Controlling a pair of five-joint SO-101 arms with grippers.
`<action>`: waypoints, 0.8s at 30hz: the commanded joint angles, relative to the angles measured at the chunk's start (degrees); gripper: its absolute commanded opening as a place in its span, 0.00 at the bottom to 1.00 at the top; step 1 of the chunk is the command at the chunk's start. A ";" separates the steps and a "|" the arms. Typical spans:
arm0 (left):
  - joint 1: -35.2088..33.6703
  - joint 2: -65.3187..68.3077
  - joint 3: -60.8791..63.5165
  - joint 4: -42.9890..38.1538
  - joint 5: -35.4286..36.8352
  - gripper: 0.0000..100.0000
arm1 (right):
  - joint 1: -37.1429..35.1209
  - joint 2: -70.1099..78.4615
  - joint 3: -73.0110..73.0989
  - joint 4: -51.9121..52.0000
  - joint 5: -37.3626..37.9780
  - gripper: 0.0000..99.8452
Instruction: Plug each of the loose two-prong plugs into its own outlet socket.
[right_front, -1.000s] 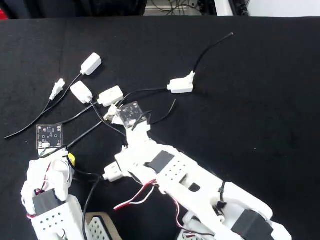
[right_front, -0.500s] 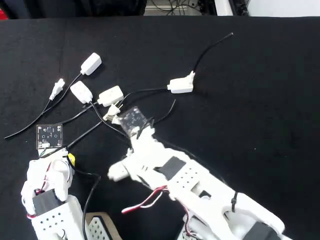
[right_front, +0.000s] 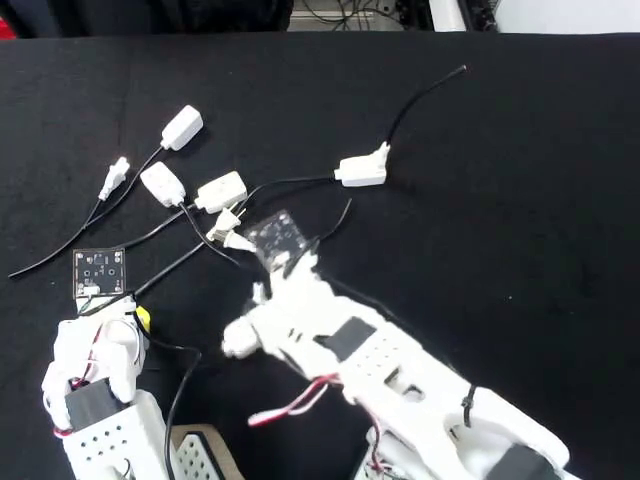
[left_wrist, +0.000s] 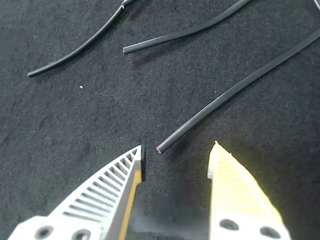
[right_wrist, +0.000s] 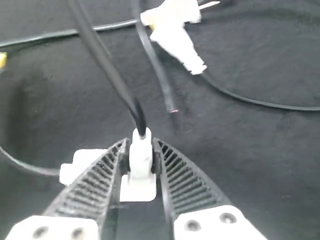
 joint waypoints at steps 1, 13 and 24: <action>-0.48 -0.26 0.22 -1.23 -0.35 0.22 | -3.52 -3.38 2.42 -0.26 -1.41 0.01; -0.75 -0.26 0.22 -1.23 -0.35 0.22 | -6.24 -15.34 8.66 -0.35 -4.22 0.01; -0.75 -0.26 0.22 -1.23 -0.35 0.22 | -8.18 -17.71 11.91 -4.84 -11.78 0.01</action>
